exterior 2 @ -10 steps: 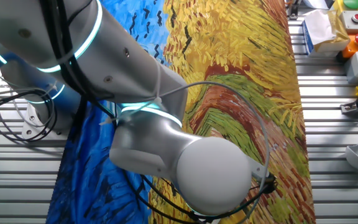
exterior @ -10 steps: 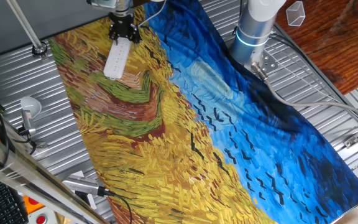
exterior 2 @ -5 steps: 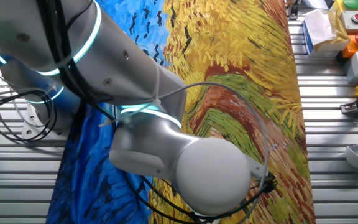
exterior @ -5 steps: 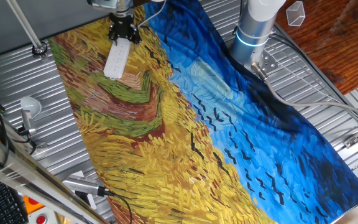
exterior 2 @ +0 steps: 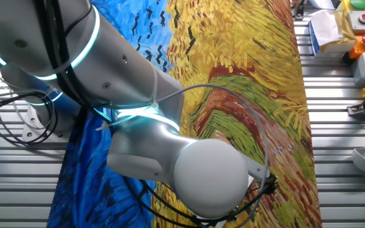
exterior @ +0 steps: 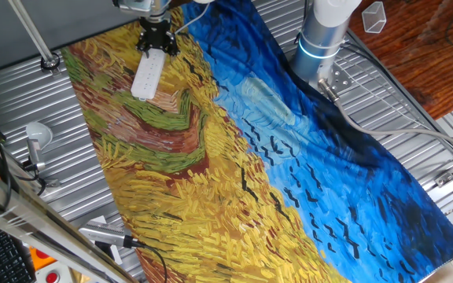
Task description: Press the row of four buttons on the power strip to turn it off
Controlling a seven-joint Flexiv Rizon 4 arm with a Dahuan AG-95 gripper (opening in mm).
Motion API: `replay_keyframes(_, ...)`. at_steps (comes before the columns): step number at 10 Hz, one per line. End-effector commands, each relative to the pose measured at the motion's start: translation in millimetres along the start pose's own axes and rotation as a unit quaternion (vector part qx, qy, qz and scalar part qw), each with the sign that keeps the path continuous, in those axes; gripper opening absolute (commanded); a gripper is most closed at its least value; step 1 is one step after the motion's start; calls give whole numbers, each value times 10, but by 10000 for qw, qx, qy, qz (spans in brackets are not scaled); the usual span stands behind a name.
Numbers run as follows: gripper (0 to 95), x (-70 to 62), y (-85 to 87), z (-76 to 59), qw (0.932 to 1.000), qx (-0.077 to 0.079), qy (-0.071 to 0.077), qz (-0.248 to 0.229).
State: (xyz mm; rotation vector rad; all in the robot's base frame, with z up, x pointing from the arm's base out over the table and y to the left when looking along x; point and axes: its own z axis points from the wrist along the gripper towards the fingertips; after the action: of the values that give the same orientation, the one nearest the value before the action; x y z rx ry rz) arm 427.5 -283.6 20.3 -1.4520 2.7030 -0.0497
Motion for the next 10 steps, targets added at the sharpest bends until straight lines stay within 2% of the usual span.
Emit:
replay_keyframes(1,760,28,-14,19,10000,-10,8,3)
replay_keyframes(4,760,41,-5,61,10000,-9,-16,45)
replay_keyframes(5,760,43,-16,34,10000,7,6,16)
replay_keyframes(7,760,49,-40,-36,10000,-2,11,-31)
replay_keyframes(10,760,-11,-74,-246,10000,-56,49,-46)
